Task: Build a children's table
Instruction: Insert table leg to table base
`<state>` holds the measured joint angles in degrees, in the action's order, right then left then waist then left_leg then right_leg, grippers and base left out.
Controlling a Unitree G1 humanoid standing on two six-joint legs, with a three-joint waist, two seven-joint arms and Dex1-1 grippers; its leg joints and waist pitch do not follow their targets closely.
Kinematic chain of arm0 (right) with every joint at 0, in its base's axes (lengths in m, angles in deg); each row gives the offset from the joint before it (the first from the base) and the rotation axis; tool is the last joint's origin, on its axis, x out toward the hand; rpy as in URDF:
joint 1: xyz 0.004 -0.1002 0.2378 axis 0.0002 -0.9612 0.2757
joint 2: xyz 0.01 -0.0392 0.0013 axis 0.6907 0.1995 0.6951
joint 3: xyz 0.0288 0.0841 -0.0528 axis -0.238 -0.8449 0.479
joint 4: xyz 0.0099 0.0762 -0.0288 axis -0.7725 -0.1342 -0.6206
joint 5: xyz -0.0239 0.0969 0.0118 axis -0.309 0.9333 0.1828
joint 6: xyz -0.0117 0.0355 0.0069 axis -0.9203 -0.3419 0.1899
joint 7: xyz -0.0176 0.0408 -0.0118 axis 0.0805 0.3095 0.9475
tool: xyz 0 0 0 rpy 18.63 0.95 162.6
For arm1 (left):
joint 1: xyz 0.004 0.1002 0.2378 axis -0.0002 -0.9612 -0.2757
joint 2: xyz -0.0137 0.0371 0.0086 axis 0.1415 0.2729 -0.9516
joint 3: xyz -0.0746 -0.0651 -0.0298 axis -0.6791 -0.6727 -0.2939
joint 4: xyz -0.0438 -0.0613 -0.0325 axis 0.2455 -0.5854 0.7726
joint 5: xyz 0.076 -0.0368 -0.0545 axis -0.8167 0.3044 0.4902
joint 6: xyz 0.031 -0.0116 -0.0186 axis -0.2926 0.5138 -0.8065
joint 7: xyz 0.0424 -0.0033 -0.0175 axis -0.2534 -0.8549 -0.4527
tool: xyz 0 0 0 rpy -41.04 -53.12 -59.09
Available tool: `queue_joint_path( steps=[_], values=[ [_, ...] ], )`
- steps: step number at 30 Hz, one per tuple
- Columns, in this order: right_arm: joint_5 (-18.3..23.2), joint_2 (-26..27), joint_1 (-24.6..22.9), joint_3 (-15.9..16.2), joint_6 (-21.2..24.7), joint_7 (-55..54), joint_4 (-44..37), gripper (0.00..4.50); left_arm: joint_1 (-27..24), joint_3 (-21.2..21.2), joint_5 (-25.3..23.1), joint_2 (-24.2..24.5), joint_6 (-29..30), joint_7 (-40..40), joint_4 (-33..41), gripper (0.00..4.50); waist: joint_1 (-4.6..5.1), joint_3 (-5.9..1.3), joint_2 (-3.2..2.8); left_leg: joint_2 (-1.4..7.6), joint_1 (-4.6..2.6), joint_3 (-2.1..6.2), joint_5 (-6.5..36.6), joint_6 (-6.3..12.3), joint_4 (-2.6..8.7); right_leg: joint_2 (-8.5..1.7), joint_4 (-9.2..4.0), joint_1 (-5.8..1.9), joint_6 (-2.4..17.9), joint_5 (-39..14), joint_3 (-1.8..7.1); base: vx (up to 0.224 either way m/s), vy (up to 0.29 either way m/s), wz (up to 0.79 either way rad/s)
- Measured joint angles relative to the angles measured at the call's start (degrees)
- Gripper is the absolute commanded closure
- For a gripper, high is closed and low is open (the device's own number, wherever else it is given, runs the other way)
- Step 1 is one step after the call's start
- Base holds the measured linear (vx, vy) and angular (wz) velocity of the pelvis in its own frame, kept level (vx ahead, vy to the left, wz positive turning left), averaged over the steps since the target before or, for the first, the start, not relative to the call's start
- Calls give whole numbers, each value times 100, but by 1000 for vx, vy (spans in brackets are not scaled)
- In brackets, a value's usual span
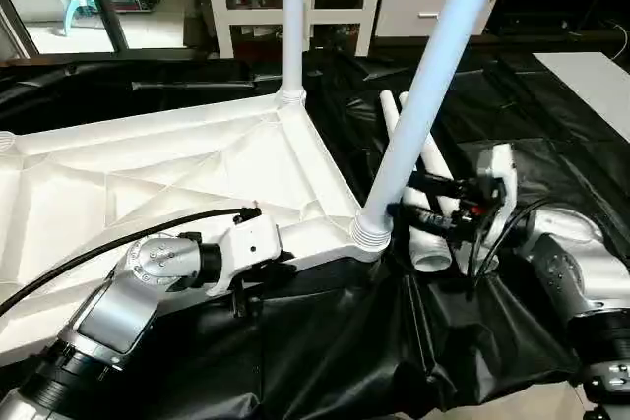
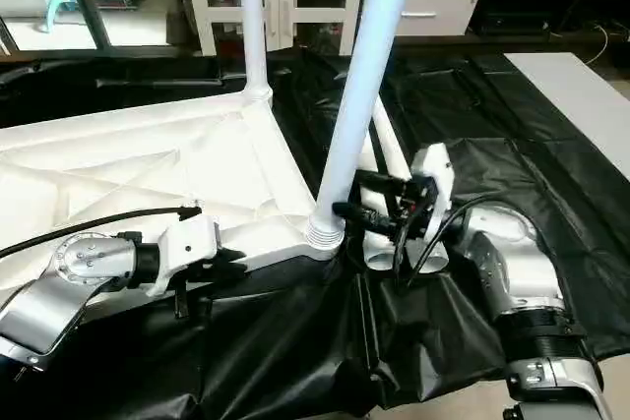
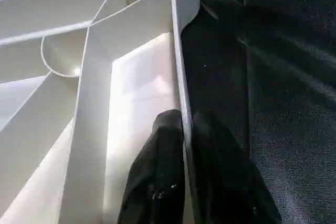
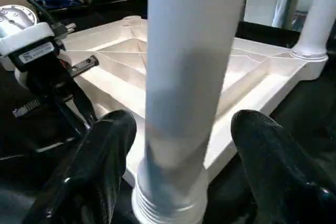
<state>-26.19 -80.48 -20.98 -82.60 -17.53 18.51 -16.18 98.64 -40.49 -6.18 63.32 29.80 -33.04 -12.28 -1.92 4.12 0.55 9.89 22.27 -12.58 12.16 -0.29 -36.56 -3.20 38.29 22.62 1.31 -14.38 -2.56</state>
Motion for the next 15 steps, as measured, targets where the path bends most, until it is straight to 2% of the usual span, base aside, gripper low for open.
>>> queue_joint_path(
  steps=[3, 7, 15],
  values=[
    [-57, 113, 54, 54, -7, -110, 26, 122, 0, -1, 8, -34, 67, -46, -8, 447, -6, 0, 0, 1, -8, 0, -2, -3, 0, 0, 0, -10, 0, 0, -2, 0, 0, 0],
    [-376, 434, 343, 97, -110, -719, 226, 122, 15, 2, 3, -66, 122, -82, -13, 447, -3, -5, 8, 1, -22, 0, -6, -10, 0, -1, 1, -24, 0, 0, -2, 0, 0, 0],
    [-479, 668, 394, 163, -170, -1080, 330, 122, 41, 1, 0, -64, 157, -129, -45, 447, 16, -10, 17, 0, -27, -1, -6, -10, 0, -2, 1, -29, -1, 1, 0, 0, 0, 0]
  ],
)
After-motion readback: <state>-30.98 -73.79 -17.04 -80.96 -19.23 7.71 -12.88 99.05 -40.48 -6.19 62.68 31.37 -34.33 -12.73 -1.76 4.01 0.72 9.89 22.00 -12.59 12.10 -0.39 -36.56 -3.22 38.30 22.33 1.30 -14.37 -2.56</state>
